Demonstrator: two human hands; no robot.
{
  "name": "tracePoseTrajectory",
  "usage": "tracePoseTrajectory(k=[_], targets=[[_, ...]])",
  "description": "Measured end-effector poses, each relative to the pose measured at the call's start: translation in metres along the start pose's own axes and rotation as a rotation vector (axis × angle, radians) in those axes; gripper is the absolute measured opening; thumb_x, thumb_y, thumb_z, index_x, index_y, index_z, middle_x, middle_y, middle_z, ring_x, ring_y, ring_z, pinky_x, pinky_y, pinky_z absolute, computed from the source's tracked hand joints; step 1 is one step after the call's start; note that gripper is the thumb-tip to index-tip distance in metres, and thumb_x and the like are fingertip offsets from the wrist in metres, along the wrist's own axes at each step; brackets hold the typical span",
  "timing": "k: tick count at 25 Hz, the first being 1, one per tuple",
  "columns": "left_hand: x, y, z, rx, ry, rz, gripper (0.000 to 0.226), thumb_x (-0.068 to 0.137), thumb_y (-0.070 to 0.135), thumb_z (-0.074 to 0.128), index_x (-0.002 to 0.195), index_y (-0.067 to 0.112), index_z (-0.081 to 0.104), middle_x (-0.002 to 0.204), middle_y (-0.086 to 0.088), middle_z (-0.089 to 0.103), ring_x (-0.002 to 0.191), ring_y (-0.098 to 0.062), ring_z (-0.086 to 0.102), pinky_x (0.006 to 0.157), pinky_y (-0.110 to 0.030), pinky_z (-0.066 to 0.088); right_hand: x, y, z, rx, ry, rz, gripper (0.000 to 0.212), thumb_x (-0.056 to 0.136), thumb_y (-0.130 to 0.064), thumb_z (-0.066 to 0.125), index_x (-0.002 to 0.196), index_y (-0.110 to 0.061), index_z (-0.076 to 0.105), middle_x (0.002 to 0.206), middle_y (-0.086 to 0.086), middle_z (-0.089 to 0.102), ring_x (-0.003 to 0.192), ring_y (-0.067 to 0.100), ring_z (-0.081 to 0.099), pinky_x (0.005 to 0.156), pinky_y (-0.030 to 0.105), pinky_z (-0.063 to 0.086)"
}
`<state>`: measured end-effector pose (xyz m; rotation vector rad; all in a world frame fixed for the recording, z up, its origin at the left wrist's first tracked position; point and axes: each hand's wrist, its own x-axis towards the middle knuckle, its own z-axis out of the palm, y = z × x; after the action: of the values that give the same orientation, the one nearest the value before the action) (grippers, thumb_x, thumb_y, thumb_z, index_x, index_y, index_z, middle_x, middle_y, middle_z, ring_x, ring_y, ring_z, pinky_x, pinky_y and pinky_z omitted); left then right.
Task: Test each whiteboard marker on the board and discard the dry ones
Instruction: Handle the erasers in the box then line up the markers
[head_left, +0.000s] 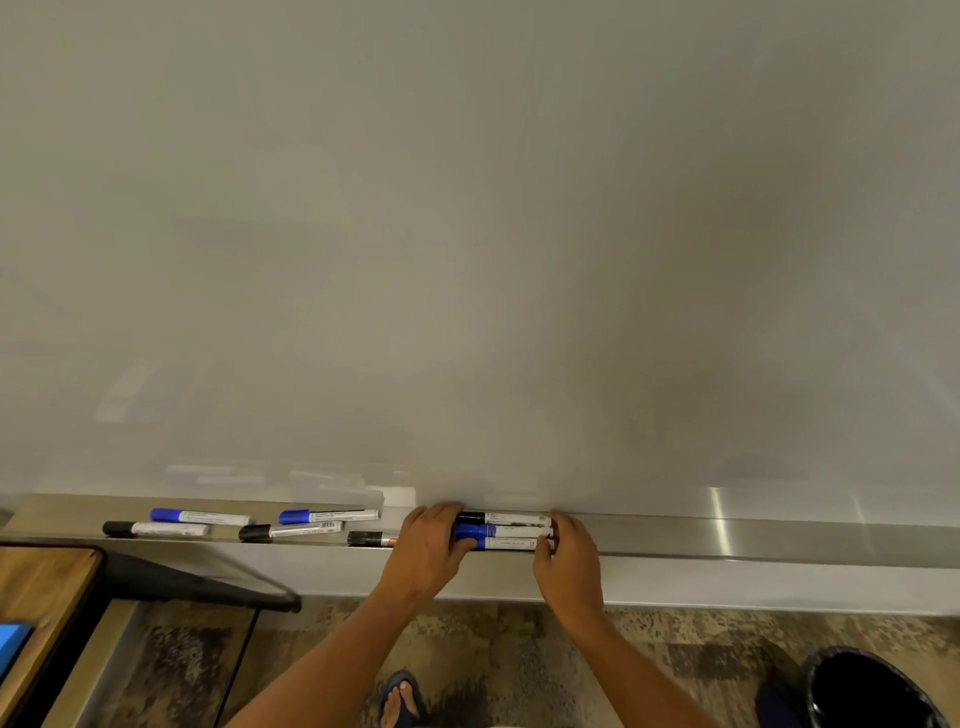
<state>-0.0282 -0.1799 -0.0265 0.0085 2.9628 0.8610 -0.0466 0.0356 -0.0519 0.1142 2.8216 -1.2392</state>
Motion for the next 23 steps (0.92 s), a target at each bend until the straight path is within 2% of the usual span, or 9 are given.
tracePoseTrajectory(k=[3, 7, 12, 15, 18, 21, 23], targets=[[-0.002, -0.003, -0.002, 0.042, -0.021, 0.010, 0.045, 0.092, 0.040, 0.064, 0.131, 0.021, 0.054, 0.126, 0.002, 0.064, 0.116, -0.016, 0.055, 0.114, -0.039, 0.036, -0.003, 0.004, -0.007, -0.010, -0.083, -0.066, 0.044, 0.096, -0.017, 0.063, 0.139, -0.011, 0.054, 0.133, 0.006, 0.059, 0.117, 0.017, 0.060, 0.102, 0.029, 0.051], [-0.005, 0.003, -0.002, 0.037, -0.005, 0.014, 0.039, 0.092, 0.032, 0.066, 0.128, 0.021, 0.056, 0.124, 0.001, 0.064, 0.115, -0.016, 0.055, 0.114, -0.040, 0.035, -0.002, 0.006, -0.015, -0.008, -0.129, -0.113, 0.045, 0.098, -0.016, 0.062, 0.141, -0.014, 0.052, 0.136, 0.007, 0.057, 0.121, 0.015, 0.056, 0.105, 0.028, 0.048], [-0.007, 0.002, -0.005, 0.035, 0.023, -0.005, 0.034, 0.093, 0.034, 0.064, 0.124, 0.021, 0.057, 0.118, 0.003, 0.065, 0.110, -0.015, 0.056, 0.112, -0.039, 0.039, -0.009, -0.001, -0.021, -0.004, -0.054, -0.154, 0.045, 0.096, -0.015, 0.063, 0.140, -0.016, 0.053, 0.135, 0.006, 0.054, 0.117, 0.010, 0.053, 0.103, 0.026, 0.047], [-0.011, -0.011, -0.014, 0.041, 0.092, -0.030, 0.032, 0.093, 0.032, 0.064, 0.123, 0.021, 0.060, 0.117, 0.003, 0.066, 0.109, -0.015, 0.058, 0.109, -0.038, 0.042, -0.013, -0.015, -0.019, -0.031, -0.036, -0.287, 0.044, 0.096, -0.015, 0.063, 0.139, -0.018, 0.054, 0.134, 0.002, 0.053, 0.123, 0.012, 0.051, 0.104, 0.026, 0.047], [-0.015, -0.031, -0.030, 0.106, 0.173, -0.013, 0.027, 0.090, 0.026, 0.067, 0.116, 0.022, 0.063, 0.110, 0.005, 0.068, 0.100, -0.014, 0.062, 0.102, -0.040, 0.047, -0.012, -0.040, -0.008, -0.065, -0.079, -0.419, 0.043, 0.097, -0.017, 0.060, 0.139, -0.018, 0.055, 0.134, -0.002, 0.054, 0.127, 0.011, 0.047, 0.106, 0.025, 0.044], [-0.023, -0.050, -0.051, 0.195, 0.219, -0.097, 0.023, 0.086, 0.017, 0.066, 0.108, 0.023, 0.066, 0.103, 0.006, 0.069, 0.092, -0.015, 0.065, 0.093, -0.039, 0.051, -0.010, -0.064, 0.009, -0.086, -0.190, -0.525, 0.037, 0.097, -0.021, 0.058, 0.135, -0.019, 0.059, 0.130, -0.002, 0.060, 0.121, 0.013, 0.053, 0.105, 0.029, 0.048], [-0.031, -0.065, -0.062, 0.245, 0.238, -0.176, 0.029, 0.081, 0.006, 0.068, 0.105, 0.020, 0.069, 0.099, 0.003, 0.071, 0.088, -0.019, 0.067, 0.088, -0.038, 0.054, -0.010, -0.081, 0.020, -0.087, -0.298, -0.572, 0.034, 0.098, -0.023, 0.056, 0.132, -0.022, 0.061, 0.126, -0.004, 0.063, 0.115, 0.011, 0.057, 0.101, 0.028, 0.050]])
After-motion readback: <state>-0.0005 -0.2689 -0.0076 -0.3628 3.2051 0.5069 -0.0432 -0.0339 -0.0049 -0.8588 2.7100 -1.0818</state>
